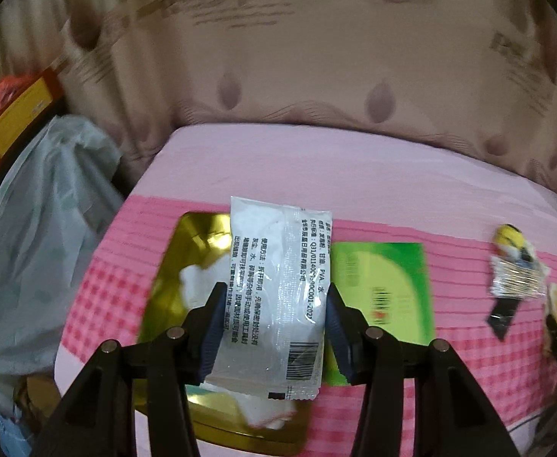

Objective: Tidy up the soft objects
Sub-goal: 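Carry the white packet into the gold tin and open the left tool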

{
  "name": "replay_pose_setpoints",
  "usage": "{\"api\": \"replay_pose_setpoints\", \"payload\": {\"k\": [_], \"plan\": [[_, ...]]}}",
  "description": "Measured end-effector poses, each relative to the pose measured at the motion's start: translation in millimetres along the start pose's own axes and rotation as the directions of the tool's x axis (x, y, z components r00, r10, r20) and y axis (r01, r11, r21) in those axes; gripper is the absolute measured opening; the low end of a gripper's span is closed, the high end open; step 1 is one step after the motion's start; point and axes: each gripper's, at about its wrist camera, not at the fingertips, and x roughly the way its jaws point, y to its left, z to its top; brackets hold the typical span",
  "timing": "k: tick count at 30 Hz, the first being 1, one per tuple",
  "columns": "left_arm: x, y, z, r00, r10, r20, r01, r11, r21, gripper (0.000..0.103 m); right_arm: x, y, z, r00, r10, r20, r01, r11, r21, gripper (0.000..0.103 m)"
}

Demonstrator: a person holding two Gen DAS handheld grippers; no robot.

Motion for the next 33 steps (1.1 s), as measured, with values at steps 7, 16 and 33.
{"api": "replay_pose_setpoints", "payload": {"k": [7,16,33], "plan": [[35.3,39.6,-5.2,0.998,0.036,-0.060,-0.039,0.998,-0.052,0.050,0.0,0.2,-0.2,1.000,-0.001,0.001,0.001,1.000,-0.001,0.032],[68.8,52.5,-8.9,0.993,0.038,-0.109,-0.044,0.997,-0.058,0.050,-0.3,0.5,-0.3,1.000,-0.003,0.002,0.003,1.000,-0.002,0.032],[86.6,71.9,-11.5,0.989,0.037,-0.142,-0.051,0.995,-0.090,0.055,-0.5,0.2,-0.1,1.000,-0.009,0.003,0.009,1.000,-0.012,0.033]]}}
